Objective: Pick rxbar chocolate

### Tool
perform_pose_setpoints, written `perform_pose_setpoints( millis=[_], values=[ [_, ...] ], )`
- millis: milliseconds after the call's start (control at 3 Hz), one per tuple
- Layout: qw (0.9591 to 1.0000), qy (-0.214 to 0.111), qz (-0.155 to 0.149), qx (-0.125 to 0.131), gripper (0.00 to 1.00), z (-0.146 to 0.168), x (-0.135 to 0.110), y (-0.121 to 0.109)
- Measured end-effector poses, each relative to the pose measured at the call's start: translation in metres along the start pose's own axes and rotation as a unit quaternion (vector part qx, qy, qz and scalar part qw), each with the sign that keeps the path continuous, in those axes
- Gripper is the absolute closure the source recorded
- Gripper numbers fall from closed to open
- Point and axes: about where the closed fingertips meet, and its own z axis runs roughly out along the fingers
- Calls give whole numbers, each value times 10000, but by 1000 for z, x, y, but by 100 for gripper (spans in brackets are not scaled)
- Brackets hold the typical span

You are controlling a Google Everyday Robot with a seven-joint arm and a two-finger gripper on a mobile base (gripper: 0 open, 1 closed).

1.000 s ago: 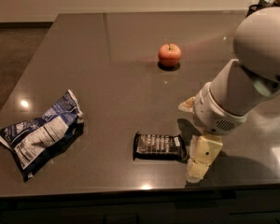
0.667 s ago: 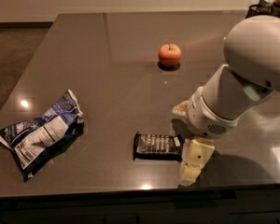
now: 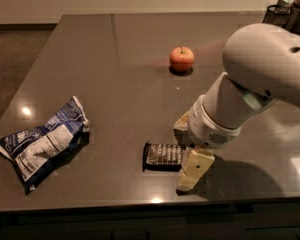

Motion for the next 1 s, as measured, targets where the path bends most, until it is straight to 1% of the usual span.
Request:
perform_pose_setpoints(
  millis=[333,1000],
  values=[
    [10000,9,6,-18,54,-1,-2,0],
    [10000,-9,38,7,100,-17,-8,-1]
  ],
)
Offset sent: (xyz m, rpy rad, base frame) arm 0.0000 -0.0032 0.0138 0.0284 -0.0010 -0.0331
